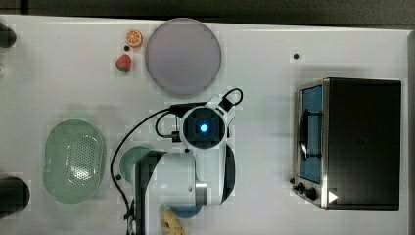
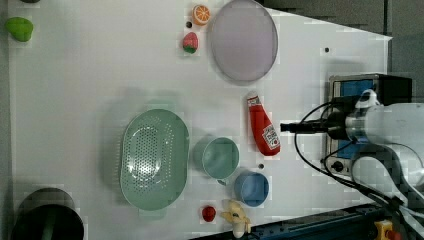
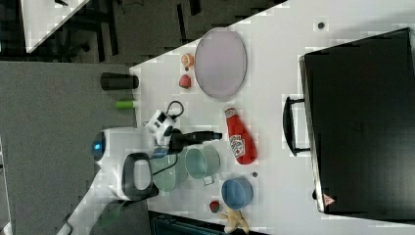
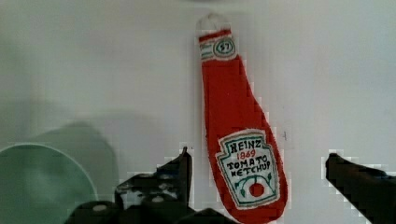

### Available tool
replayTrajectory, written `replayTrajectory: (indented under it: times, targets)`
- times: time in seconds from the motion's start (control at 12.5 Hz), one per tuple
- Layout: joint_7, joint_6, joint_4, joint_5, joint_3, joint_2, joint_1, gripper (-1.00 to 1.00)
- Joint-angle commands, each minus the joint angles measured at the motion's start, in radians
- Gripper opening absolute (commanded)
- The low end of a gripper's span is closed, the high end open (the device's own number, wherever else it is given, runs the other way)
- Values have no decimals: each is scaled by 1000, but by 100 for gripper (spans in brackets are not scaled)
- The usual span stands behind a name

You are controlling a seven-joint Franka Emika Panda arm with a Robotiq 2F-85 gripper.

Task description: Pick Ketchup from the table and place it in strainer.

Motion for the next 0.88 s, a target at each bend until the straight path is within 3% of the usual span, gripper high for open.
replayTrajectory:
  times: [0.08, 0.8, 0.88]
  targets:
    - [-73, 48, -23, -4, 4, 74, -7, 100]
    - [-71, 255, -24, -4, -11, 278, -7, 100]
    - [-71, 271, -25, -4, -11, 292, -7, 91]
